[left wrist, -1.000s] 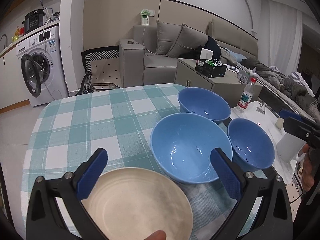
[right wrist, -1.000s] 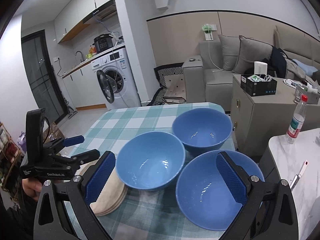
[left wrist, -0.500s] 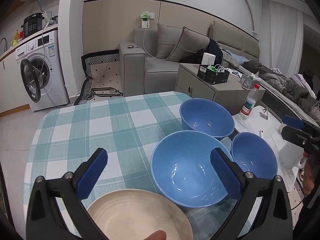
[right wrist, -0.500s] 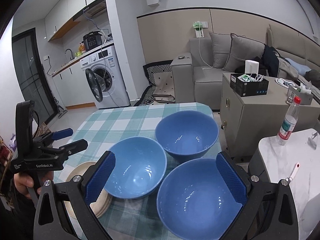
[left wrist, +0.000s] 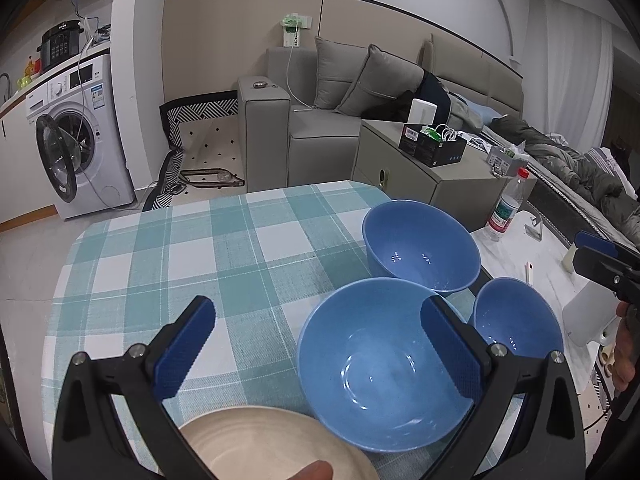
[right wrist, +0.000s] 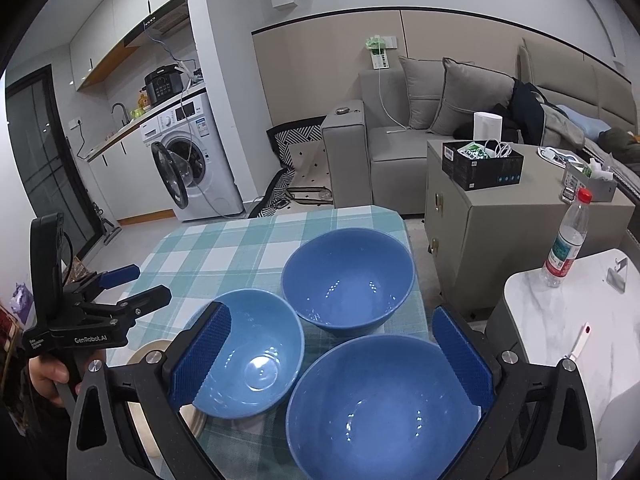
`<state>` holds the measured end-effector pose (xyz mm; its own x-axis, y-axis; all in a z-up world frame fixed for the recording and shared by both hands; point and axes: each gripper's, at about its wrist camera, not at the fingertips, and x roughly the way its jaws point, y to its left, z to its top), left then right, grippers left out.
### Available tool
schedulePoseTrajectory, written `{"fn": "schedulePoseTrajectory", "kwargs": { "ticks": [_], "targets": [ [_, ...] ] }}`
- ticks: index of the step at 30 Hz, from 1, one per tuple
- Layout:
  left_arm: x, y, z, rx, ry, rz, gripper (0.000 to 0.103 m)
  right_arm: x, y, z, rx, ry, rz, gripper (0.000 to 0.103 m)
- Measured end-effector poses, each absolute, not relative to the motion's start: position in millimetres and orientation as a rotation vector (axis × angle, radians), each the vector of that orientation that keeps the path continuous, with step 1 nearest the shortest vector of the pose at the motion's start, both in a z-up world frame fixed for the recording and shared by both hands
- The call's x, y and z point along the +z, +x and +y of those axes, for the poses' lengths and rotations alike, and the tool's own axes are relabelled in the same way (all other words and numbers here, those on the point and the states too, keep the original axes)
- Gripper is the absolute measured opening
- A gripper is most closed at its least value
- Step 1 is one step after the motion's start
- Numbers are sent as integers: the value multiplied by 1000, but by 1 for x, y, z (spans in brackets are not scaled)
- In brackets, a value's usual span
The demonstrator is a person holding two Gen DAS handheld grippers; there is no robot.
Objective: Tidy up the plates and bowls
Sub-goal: 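Move both open tools over the plate stack toward the blue bowls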
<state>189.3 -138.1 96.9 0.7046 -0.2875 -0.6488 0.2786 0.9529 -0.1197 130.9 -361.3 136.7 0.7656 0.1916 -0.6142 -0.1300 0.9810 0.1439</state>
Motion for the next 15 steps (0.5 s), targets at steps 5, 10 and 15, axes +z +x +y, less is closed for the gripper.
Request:
{"fn": "schedulePoseTrajectory", "kwargs": {
  "ticks": [5, 10, 15],
  "targets": [
    [93, 200, -144, -309, -11, 740, 103, 133, 139, -365, 174, 103, 683, 102],
    [92, 206, -151, -318, 6, 745, 103, 130, 147, -371, 159, 114, 683, 102],
    [91, 216, -157, -328, 8, 759, 103, 126, 156, -373, 142, 102, 693, 102]
  ]
}}
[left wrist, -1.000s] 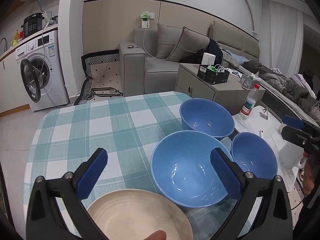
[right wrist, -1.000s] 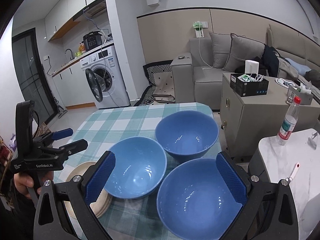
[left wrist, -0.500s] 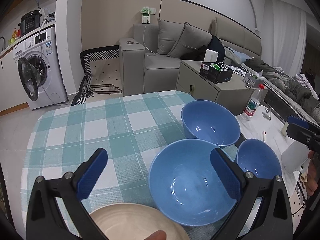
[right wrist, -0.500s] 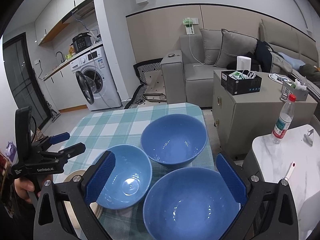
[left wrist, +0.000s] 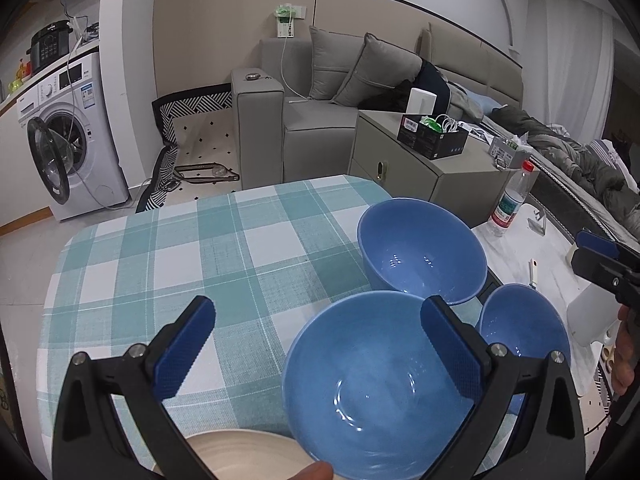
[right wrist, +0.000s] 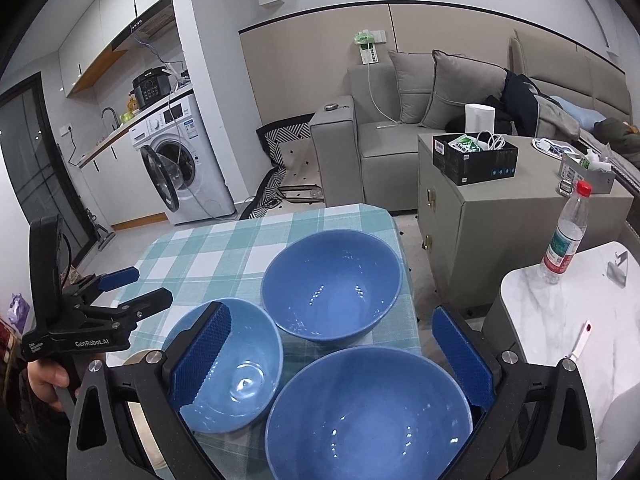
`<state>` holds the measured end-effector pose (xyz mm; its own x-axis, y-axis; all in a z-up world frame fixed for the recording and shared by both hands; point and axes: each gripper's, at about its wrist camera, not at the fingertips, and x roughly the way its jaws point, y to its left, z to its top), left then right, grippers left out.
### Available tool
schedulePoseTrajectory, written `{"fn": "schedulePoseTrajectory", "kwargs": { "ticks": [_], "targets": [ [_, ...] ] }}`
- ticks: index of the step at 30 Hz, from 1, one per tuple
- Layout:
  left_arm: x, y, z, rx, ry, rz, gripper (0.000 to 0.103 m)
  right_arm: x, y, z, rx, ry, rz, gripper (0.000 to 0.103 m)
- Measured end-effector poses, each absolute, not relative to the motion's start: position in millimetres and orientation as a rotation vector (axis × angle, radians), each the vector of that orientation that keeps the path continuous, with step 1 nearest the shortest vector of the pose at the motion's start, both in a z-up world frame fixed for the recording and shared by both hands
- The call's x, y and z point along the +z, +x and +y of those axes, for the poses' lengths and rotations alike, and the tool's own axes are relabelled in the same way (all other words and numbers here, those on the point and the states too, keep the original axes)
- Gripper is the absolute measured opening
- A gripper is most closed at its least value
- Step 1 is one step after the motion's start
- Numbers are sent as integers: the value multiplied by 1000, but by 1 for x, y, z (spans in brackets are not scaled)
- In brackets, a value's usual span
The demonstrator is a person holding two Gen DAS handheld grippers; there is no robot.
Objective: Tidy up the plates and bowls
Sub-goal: 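Move both open tools over the plate stack toward the blue bowls, then close the left tool on a blue bowl rim while the right tool grips another bowl rim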
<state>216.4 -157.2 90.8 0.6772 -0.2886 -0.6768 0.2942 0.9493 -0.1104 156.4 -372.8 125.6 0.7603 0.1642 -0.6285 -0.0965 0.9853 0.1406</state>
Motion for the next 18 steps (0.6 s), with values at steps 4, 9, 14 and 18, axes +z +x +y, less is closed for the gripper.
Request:
{"fn": "schedulePoseTrajectory", "kwargs": {
  "ticks": [4, 9, 14, 18],
  "targets": [
    [88, 225, -164, -338, 10, 771, 103, 121, 163, -373, 142, 101, 697, 102],
    [81, 237, -172, -358, 10, 794, 103, 114, 174, -372, 126, 97, 717, 102],
    [75, 246, -181, -367, 32, 810, 103, 110, 181, -374, 114, 90, 721, 102],
    [68, 254, -186, -387, 33, 850, 102, 105, 188, -375, 102, 96, 735, 102]
  ]
}}
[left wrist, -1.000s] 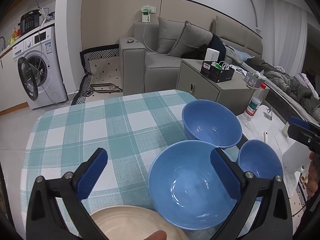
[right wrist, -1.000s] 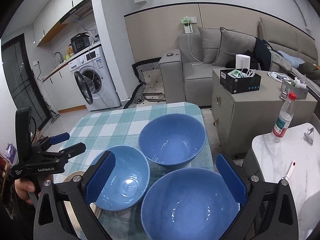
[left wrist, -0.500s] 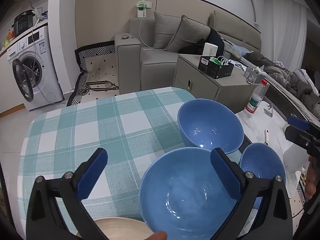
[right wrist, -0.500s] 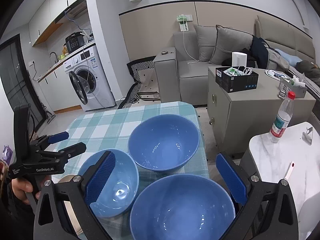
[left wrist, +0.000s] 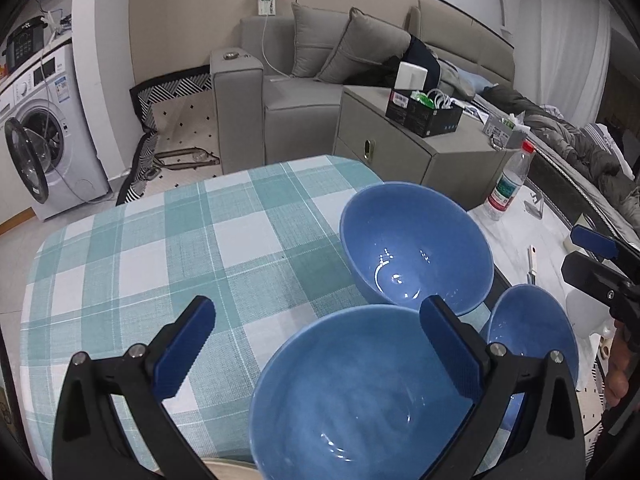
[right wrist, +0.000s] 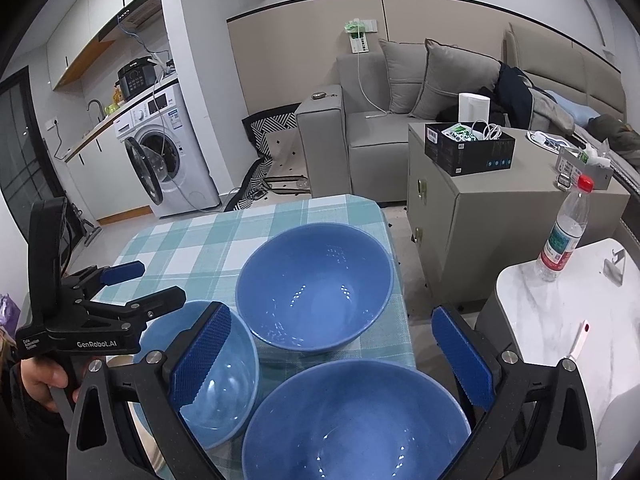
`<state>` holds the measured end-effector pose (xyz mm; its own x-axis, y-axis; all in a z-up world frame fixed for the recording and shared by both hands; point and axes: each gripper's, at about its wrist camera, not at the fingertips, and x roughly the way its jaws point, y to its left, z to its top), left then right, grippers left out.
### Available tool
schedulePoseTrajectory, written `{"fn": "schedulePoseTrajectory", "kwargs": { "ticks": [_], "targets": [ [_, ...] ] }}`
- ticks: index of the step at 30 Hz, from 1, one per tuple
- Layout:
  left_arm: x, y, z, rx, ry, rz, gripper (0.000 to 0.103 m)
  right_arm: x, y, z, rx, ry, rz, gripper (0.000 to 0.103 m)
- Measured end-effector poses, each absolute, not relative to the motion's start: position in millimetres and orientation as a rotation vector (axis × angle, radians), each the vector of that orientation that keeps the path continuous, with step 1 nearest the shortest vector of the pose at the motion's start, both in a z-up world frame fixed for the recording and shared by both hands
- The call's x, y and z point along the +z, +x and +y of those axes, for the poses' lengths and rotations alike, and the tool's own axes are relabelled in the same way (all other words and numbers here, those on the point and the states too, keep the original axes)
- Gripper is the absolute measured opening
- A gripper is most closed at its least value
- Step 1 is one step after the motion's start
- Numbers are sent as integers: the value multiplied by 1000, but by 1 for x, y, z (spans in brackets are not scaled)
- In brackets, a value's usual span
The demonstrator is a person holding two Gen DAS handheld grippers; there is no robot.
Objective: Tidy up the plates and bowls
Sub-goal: 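Close the left tool on a blue bowl rim while the right tool grips another bowl rim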
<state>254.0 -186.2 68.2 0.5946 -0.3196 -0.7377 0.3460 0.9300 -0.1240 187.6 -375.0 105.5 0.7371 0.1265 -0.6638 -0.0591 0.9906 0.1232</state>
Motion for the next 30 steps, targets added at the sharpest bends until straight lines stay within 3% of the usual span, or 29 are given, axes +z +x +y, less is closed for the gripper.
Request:
{"fn": "schedulePoseTrajectory", "kwargs": {
  "ticks": [19, 25, 30],
  "targets": [
    [47, 287, -202, -410, 23, 901, 100, 72, 225, -386, 73, 176, 825, 102],
    [43, 295, -212, -420, 29, 928, 88, 64, 234, -388, 73, 174, 852, 96],
    [38, 302, -223, -425, 42, 961, 72, 56, 241, -391, 76, 176, 882, 79]
  ]
}}
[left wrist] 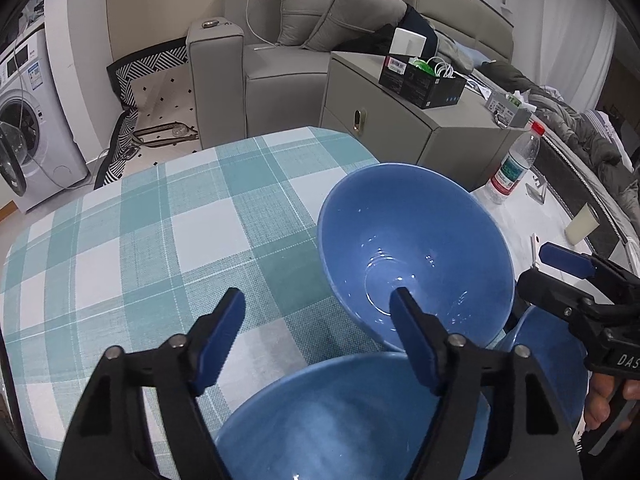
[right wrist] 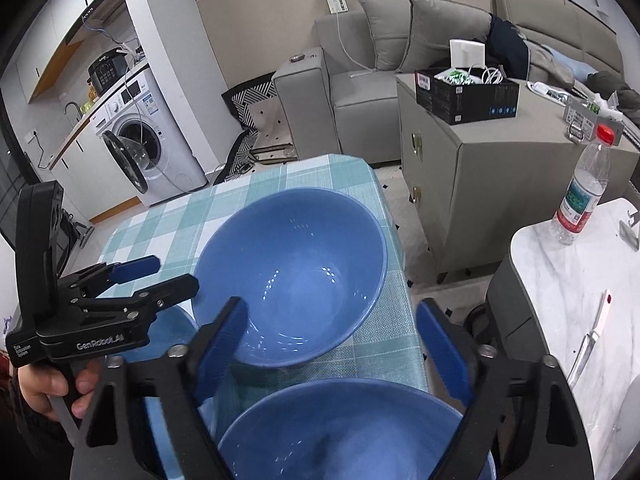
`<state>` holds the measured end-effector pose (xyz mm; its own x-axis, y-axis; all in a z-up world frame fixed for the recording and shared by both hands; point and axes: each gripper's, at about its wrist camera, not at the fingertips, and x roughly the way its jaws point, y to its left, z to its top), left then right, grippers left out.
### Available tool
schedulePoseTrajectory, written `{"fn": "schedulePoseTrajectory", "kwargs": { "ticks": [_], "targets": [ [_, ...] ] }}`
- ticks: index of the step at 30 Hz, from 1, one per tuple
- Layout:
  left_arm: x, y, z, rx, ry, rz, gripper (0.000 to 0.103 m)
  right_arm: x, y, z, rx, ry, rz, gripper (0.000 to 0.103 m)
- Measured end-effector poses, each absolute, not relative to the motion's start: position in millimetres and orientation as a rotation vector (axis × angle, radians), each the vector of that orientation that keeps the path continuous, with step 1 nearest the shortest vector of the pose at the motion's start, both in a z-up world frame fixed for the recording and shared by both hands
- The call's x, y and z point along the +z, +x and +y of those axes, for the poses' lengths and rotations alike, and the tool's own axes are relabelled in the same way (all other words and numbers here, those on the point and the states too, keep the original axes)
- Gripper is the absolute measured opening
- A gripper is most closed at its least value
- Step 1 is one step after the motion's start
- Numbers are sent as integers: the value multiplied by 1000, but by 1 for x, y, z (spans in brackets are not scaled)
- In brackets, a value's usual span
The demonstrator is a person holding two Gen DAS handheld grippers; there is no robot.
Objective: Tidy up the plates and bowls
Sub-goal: 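Close the left tool on a blue bowl rim while the right tool grips another bowl rim, then lift and carry the held blue bowl with the left tool while the right tool carries its bowl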
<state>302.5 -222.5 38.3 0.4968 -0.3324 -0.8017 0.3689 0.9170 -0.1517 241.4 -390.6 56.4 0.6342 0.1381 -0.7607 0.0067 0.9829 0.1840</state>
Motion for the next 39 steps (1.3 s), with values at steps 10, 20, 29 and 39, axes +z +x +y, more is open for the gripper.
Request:
{"fn": "schedulePoseTrajectory", "kwargs": {
  "ticks": [10, 20, 29, 39],
  "targets": [
    [30, 314, -225, -422, 22, 1001, 69, 44, 252, -395, 75, 192, 929, 59],
    [25, 314, -235, -460, 51, 1016, 47, 35, 259, -397, 67, 190, 959, 42],
    [24, 315, -241, -470, 52, 1030, 25, 29, 261, -394, 63, 156, 974, 23],
    [25, 313, -244, -478, 63, 1018, 20, 29, 260, -397, 60, 166, 971, 22]
  ]
}}
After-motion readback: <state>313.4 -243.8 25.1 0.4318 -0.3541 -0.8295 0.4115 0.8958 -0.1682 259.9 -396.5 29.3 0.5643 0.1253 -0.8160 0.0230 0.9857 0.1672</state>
